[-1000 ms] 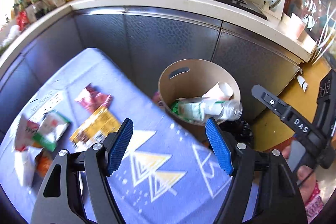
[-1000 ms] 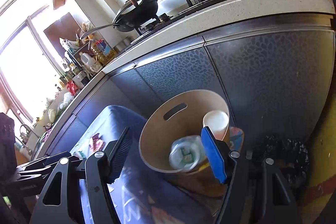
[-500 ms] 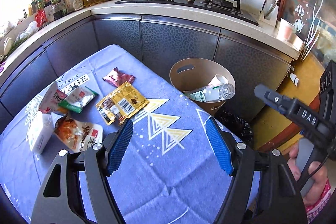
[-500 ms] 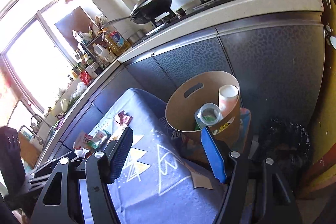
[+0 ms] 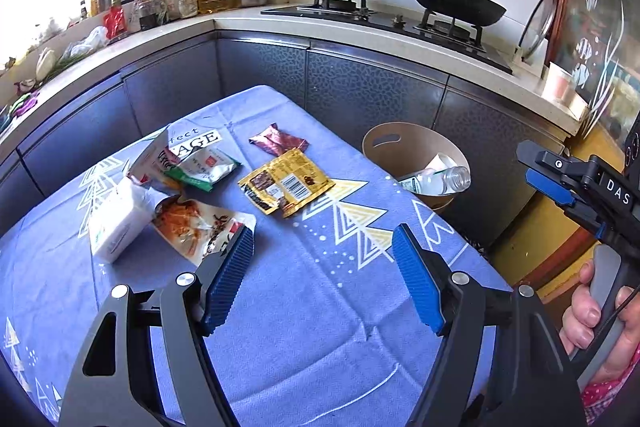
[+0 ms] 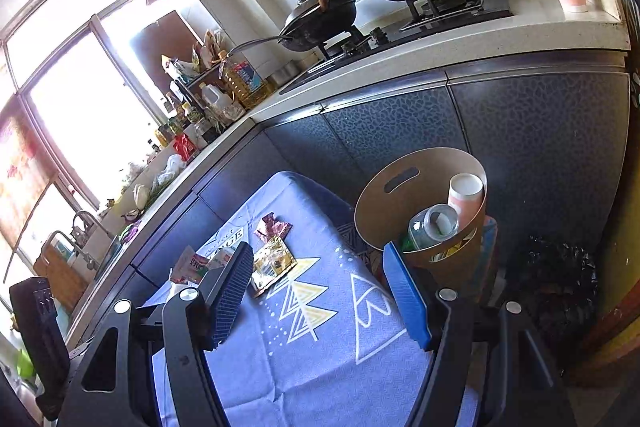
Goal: Collect trash
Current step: 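Pull both open grippers back from the bin over the table, then close the left gripper on the white tissue pack and lift it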
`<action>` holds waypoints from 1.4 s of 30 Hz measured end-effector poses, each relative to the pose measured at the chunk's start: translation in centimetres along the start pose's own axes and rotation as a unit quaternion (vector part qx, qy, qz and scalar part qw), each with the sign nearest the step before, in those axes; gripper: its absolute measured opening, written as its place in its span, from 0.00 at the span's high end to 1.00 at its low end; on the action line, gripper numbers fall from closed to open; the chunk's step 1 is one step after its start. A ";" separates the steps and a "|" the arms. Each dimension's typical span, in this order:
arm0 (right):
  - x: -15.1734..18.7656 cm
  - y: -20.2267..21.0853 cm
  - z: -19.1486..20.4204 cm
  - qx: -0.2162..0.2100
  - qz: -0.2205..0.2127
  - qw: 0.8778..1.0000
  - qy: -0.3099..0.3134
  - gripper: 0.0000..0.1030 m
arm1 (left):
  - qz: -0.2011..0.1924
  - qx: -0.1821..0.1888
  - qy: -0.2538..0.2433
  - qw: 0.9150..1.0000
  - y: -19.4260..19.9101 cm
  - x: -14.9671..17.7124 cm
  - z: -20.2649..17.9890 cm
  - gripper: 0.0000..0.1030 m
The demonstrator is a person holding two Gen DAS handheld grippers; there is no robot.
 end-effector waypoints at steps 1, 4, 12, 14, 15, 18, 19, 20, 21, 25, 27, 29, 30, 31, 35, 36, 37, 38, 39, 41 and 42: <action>0.1 -0.1 0.2 0.000 0.002 1.000 0.002 0.34 | 0.000 -0.004 0.003 1.000 0.0 0.1 0.4 0.31; 0.4 -0.3 0.7 -0.001 0.006 1.000 0.007 0.34 | -0.001 -0.020 0.005 1.000 0.2 0.6 1.5 0.31; 1.8 -1.7 2.4 -0.012 0.027 0.999 0.018 0.34 | 0.003 -0.060 0.020 0.998 0.1 2.0 5.3 0.31; 2.1 -2.1 2.9 -0.015 0.033 0.999 0.021 0.34 | 0.005 -0.067 0.027 0.997 0.0 2.3 6.3 0.31; 2.3 -2.4 3.2 -0.017 0.036 0.999 0.022 0.34 | 0.006 -0.071 0.031 0.997 0.0 2.5 6.8 0.31; 2.8 -3.1 3.9 -0.023 0.045 0.998 0.029 0.34 | 0.004 -0.081 0.046 0.996 0.2 3.1 8.7 0.31; 2.9 -3.3 4.1 -0.025 0.049 0.998 0.031 0.34 | 0.005 -0.086 0.053 0.995 0.2 3.5 9.6 0.31; 3.1 -3.6 4.3 -0.027 0.052 0.998 0.034 0.36 | 0.007 -0.091 0.061 0.994 0.2 4.0 10.5 0.31; 3.4 -3.8 4.5 -0.030 0.056 0.997 0.037 0.38 | 0.010 -0.096 0.068 0.993 0.2 4.3 11.3 0.31; 4.6 -5.2 5.5 -0.042 0.077 0.995 0.048 0.44 | 0.019 -0.116 0.106 0.987 0.7 6.2 15.8 0.31; 5.2 -6.1 6.0 -0.048 0.089 0.994 0.049 0.44 | 0.019 -0.127 0.121 0.984 1.1 6.7 18.2 0.31; 6.0 -7.0 6.3 -0.053 0.100 0.992 0.047 0.44 | 0.018 -0.142 0.123 0.982 1.3 6.8 20.1 0.30; 6.5 -7.5 6.5 -0.055 0.108 0.992 0.045 0.44 | 0.015 -0.151 0.121 0.981 1.4 6.6 21.2 0.29; 6.8 -7.9 6.6 -0.058 0.114 0.991 0.043 0.44 | 0.011 -0.155 0.118 0.981 1.5 6.4 21.9 0.21; 9.1 -9.6 7.7 -0.075 0.151 0.985 0.042 0.44 | 0.007 -0.150 0.087 0.985 0.6 5.6 23.8 0.12; 9.5 -10.0 8.1 -0.078 0.158 0.983 0.046 0.44 | 0.010 -0.148 0.078 0.986 0.1 5.5 24.2 0.12; 10.0 -10.4 8.4 -0.082 0.164 0.982 0.050 0.44 | 0.013 -0.146 0.073 0.986 -0.5 5.4 24.5 0.12; 10.4 -10.9 8.8 -0.084 0.171 0.980 0.053 0.44 | 0.017 -0.141 0.073 0.987 -1.0 5.3 24.8 0.12; 10.9 -11.4 9.1 -0.087 0.178 0.979 0.053 0.44 | 0.018 -0.131 0.076 0.988 -1.6 5.1 25.2 0.12; 11.7 -12.5 9.4 -0.089 0.192 0.976 0.053 0.44 | 0.016 -0.112 0.071 0.991 -2.6 4.3 25.4 0.11; 12.0 -12.9 9.5 -0.089 0.198 0.975 0.052 0.44 | 0.015 -0.106 0.062 0.992 -3.1 3.8 25.6 0.08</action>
Point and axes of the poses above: each gripper's, at about its wrist camera, not at the fingertips, and y roughly against the way its jaws point, z to its left, x to its underside, the point moved 8 cm from there along -y, roughly the way its jaws point, and after that the axes turned 10 degrees about -z, right-handed, at the moved point
